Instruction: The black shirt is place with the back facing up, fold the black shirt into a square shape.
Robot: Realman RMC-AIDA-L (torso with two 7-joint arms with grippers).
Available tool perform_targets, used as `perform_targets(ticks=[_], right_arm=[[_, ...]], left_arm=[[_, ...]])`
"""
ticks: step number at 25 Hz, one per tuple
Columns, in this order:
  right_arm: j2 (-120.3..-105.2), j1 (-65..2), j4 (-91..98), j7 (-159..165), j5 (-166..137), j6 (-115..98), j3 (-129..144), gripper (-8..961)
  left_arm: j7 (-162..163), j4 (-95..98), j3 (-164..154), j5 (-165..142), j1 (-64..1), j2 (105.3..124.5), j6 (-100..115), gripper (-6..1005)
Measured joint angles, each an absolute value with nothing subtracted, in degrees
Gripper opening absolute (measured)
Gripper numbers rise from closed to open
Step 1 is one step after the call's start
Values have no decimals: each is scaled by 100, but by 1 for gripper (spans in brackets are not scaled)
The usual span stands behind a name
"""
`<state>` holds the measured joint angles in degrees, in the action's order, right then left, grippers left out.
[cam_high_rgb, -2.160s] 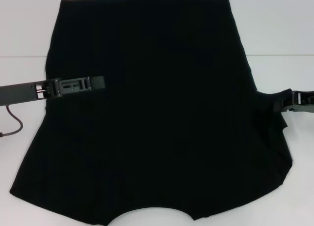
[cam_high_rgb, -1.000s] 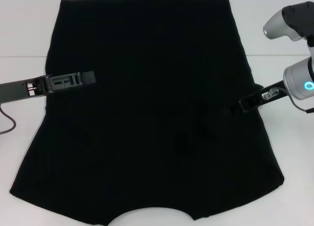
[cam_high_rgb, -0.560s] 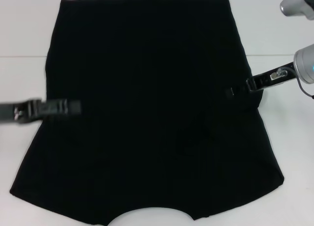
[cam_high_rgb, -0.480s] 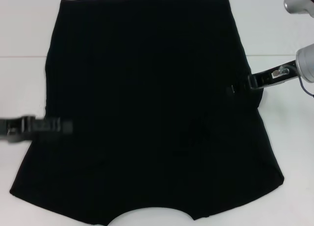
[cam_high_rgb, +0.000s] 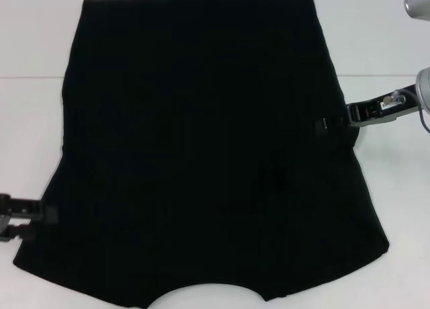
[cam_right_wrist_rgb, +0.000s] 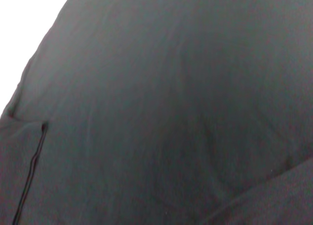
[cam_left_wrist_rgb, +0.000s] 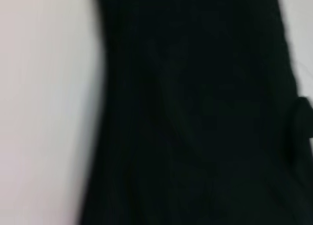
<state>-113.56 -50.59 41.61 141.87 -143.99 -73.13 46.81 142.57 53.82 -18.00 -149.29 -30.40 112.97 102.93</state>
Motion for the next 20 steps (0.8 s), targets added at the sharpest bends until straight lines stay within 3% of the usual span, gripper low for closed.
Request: perform_targets(ticks=[20], right_arm=[[-11355, -5045, 4136, 14142, -14402, -7302, 4684, 587]], left_arm=[[14500, 5318, -1732, -15535, -2814, 11411, 9525, 682]])
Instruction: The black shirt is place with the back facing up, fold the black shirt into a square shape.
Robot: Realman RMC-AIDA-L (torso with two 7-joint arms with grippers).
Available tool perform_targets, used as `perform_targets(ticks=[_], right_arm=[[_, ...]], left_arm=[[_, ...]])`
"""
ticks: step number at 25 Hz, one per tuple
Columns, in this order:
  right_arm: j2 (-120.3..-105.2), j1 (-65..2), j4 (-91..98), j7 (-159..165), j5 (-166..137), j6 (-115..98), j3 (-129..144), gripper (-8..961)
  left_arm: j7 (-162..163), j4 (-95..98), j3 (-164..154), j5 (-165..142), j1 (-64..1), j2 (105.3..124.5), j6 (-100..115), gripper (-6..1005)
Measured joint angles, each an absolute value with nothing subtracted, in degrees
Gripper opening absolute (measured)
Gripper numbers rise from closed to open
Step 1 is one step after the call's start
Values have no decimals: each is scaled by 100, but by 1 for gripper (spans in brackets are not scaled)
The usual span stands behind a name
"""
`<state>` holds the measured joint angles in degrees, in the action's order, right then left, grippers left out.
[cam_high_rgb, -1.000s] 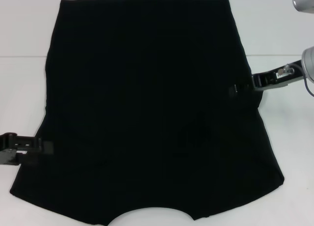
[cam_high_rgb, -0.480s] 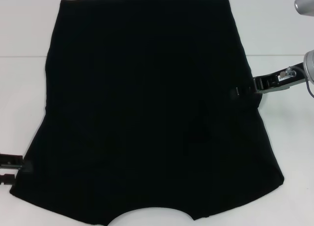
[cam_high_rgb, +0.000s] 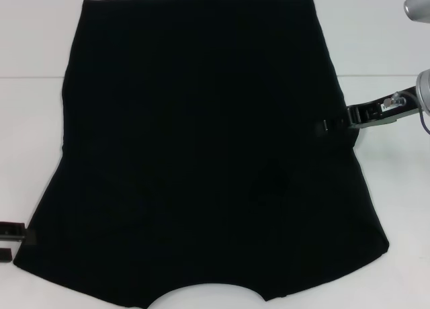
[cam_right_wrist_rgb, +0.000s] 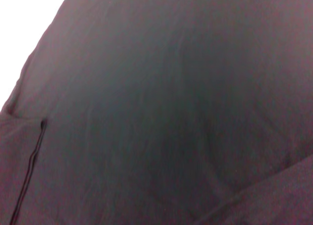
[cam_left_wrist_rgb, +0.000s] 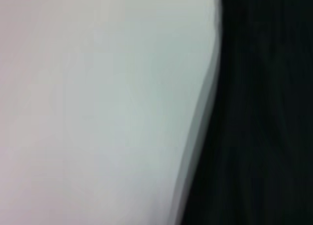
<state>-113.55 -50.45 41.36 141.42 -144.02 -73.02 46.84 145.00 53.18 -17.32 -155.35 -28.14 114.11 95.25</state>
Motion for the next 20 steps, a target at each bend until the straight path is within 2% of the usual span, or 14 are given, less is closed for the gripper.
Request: perform_targets(ticks=[20], right_arm=[[-11355, -5040, 4124, 14137, -14414, -7285, 4684, 585]], left_arm=[[14329, 4824, -1960, -15480, -3082, 11497, 9417, 677]])
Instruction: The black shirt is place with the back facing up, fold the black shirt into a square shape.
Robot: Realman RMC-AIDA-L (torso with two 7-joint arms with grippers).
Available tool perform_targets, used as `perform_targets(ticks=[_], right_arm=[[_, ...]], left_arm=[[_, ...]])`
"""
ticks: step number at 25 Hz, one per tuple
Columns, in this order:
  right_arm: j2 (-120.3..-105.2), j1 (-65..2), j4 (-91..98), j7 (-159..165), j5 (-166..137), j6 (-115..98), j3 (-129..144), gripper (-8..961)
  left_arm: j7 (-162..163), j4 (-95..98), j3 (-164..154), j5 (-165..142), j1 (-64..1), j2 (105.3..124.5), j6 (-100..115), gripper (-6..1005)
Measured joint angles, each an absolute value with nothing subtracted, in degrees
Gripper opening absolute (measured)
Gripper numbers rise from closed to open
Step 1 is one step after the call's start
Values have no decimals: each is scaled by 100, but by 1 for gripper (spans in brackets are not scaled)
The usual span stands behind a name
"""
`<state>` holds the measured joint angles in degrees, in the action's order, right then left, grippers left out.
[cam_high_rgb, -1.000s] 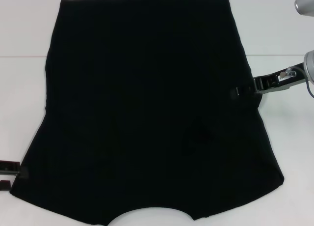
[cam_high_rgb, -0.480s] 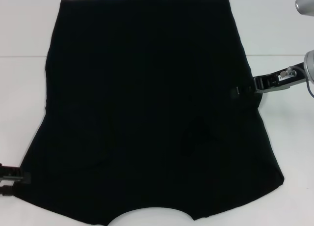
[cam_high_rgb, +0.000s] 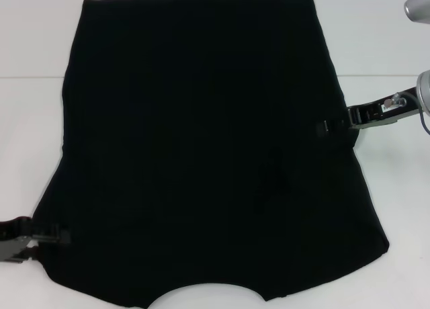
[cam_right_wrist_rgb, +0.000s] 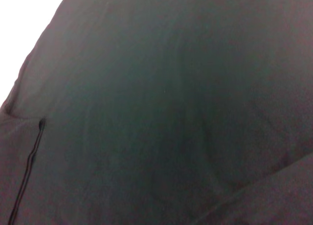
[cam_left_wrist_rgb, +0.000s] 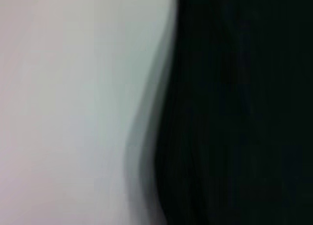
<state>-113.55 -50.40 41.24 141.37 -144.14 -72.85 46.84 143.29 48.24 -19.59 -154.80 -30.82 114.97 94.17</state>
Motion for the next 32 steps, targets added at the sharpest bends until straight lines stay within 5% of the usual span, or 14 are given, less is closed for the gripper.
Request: perform_targets(ticks=[12, 26, 32], right_arm=[[-11344, -4936, 4150, 14132, -14404, -7304, 4685, 587], [-11216, -4733, 4161, 13984, -14420, -7838, 4681, 586], [-11085, -4420, 4316, 14032, -14540, -8488, 4652, 585]], left_arm=[[14544, 4847, -1955, -15442, -3131, 11558, 9190, 560], [14113, 4750, -1903, -15249, -3112, 11526, 9507, 123], [13997, 4721, -1892, -14943, -3149, 11480, 9633, 55]])
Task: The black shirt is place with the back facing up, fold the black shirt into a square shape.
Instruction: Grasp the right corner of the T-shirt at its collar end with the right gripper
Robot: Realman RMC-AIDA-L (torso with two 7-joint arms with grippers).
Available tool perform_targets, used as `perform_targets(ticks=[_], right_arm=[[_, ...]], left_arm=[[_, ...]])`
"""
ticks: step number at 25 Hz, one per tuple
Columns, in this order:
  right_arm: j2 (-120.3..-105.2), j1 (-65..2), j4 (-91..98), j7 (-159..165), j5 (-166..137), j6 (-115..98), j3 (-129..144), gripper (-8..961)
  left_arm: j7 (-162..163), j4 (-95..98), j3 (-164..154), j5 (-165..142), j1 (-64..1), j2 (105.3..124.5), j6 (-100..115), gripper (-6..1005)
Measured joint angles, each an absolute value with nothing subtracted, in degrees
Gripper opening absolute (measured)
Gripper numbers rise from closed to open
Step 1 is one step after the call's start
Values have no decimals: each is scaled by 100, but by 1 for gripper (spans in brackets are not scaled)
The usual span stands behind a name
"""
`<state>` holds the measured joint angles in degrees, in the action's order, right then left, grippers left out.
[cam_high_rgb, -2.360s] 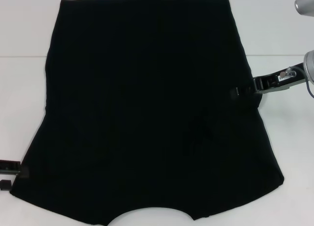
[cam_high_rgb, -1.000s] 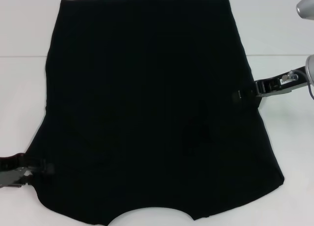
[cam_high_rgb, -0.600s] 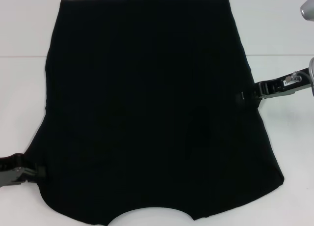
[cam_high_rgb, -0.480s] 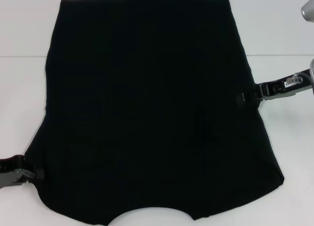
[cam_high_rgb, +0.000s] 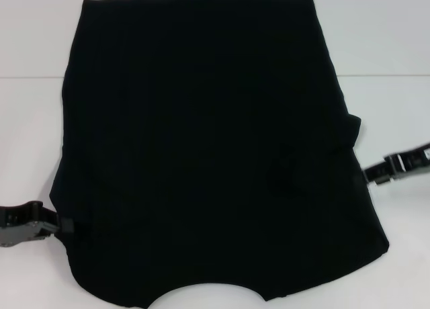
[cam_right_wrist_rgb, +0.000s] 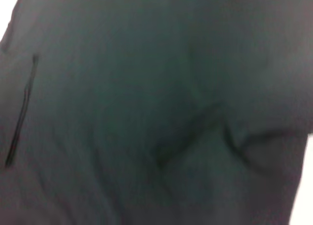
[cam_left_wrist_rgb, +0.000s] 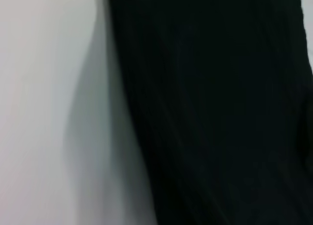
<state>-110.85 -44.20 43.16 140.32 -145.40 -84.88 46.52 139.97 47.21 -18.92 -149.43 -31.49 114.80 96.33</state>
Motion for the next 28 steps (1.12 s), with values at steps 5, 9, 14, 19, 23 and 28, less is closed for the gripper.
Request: perform_targets(ticks=[5, 9, 14, 19, 23, 28], right_arm=[[-11063, -4307, 4276, 14053, -14808, -8710, 4612, 586], [-11150, -4261, 4260, 14006, -14921, -8692, 4656, 587], [-11279, -4242, 4256, 13974, -15162, -8581, 4668, 586], [-11382, -4248, 4251, 13944, -15255, -8526, 4682, 585], [-11471, -4270, 4223, 13904, -15258, -8521, 4761, 586], [-11554, -4295, 4217, 13904, -15258, -8520, 4873, 585]], left_arm=[[14028, 4699, -1889, -14936, -3228, 11453, 9566, 55], [14028, 4659, -1890, -14930, -3284, 11439, 9534, 55], [14065, 4651, -1889, -14923, -3291, 11438, 9476, 55], [14082, 4606, -1882, -14922, -3290, 11443, 9464, 55], [14082, 4597, -1873, -14922, -3288, 11443, 9464, 56], [14082, 4593, -1844, -14918, -3287, 11443, 9465, 56]])
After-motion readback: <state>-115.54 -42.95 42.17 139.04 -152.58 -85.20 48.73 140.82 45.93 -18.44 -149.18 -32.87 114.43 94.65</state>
